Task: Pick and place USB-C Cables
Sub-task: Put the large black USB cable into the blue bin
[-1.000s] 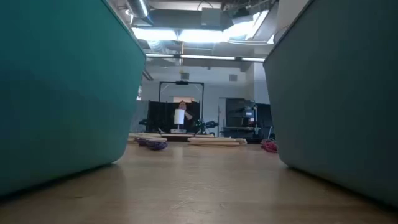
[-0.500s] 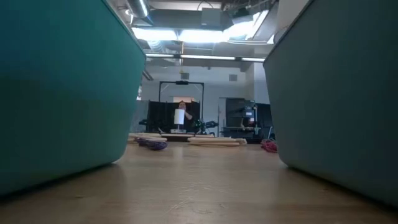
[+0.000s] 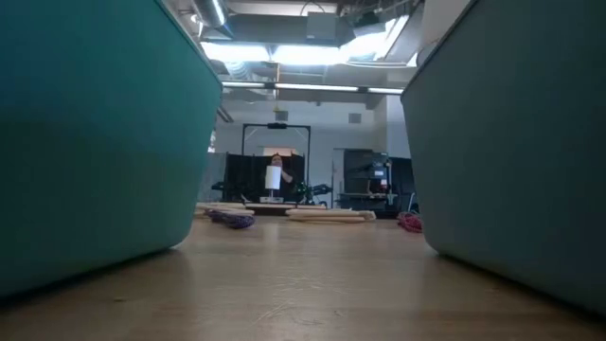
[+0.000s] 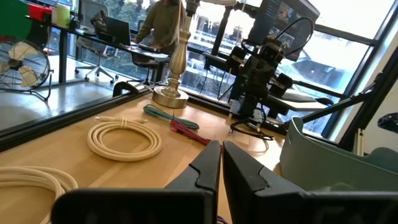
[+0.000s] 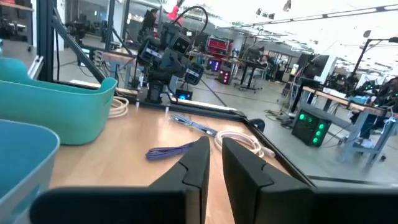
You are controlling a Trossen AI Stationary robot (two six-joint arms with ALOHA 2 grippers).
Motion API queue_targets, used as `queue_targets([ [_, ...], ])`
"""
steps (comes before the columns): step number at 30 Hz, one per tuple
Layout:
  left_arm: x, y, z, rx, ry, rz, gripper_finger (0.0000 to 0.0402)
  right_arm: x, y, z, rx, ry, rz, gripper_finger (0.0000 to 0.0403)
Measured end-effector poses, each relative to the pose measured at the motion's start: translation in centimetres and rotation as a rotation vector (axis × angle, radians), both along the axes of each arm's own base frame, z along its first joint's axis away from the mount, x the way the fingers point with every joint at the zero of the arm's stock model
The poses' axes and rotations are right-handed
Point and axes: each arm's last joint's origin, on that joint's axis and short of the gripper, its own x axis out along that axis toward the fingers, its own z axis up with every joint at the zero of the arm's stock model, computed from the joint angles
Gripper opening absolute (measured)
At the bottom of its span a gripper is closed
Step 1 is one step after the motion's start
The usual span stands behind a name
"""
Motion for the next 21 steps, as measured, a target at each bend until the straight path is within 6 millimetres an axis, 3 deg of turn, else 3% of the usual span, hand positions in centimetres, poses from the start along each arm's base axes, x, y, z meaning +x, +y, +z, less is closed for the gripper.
queue_targets([
  [4, 0.0, 0.1, 0.0, -0.002, -0.001, 0.039, 0.0011, 0.0, 0.0, 0.5, 0.004, -0.054, -0.006, 0.0049],
  [8, -0.1, 0.4, 0.2, -0.025, -0.027, 0.144, 0.0011, -0.3, 0.0, 1.9, 0.147, -0.218, 0.008, 0.0049],
  [12, -0.3, 0.4, 1.4, -0.240, -0.233, 0.142, 0.0014, -1.5, -0.1, 4.6, 0.383, -0.562, 0.060, 0.0049],
  [16, -0.8, 0.6, 2.8, -0.271, -0.421, 0.213, 0.0015, -3.4, -0.6, 6.5, 0.513, -0.890, -0.043, 0.0049],
  [21, -1.7, 0.8, 4.4, -0.248, -0.623, 0.318, 0.0015, -4.0, -0.6, 7.4, 0.470, -0.949, -0.089, 0.0049],
])
